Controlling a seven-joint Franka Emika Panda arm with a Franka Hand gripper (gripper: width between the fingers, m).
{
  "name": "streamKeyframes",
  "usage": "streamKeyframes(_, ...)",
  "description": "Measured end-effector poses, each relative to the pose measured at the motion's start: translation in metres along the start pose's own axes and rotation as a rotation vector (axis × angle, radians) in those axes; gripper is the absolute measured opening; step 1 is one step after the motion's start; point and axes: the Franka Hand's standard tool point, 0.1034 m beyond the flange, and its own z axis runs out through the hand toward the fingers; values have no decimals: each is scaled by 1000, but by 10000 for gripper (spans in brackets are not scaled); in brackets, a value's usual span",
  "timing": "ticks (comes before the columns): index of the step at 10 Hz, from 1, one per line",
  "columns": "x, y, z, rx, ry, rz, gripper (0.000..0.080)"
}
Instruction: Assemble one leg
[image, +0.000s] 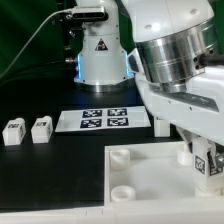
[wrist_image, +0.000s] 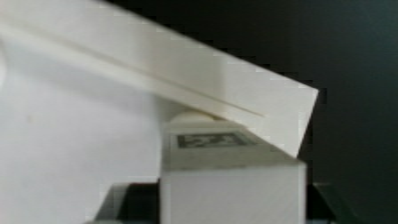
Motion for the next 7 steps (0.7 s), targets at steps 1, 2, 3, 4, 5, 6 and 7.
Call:
streamKeyframes(1,-3,-1,0,2,-4,84,303)
streamKeyframes(2,-2,-2,-1,10,-14,187,303)
streamKeyframes(3,-3,-1,0,9,-14,143,303)
streamKeyframes(4,-3,-1,0,9,-14,141,303)
streamKeyframes(5,-3,-1,0,8,-14,140,303)
streamKeyframes(6,-3,0,0,7,-11,69,525)
streamKeyframes(7,-3,3,0,3,-10,-44,525)
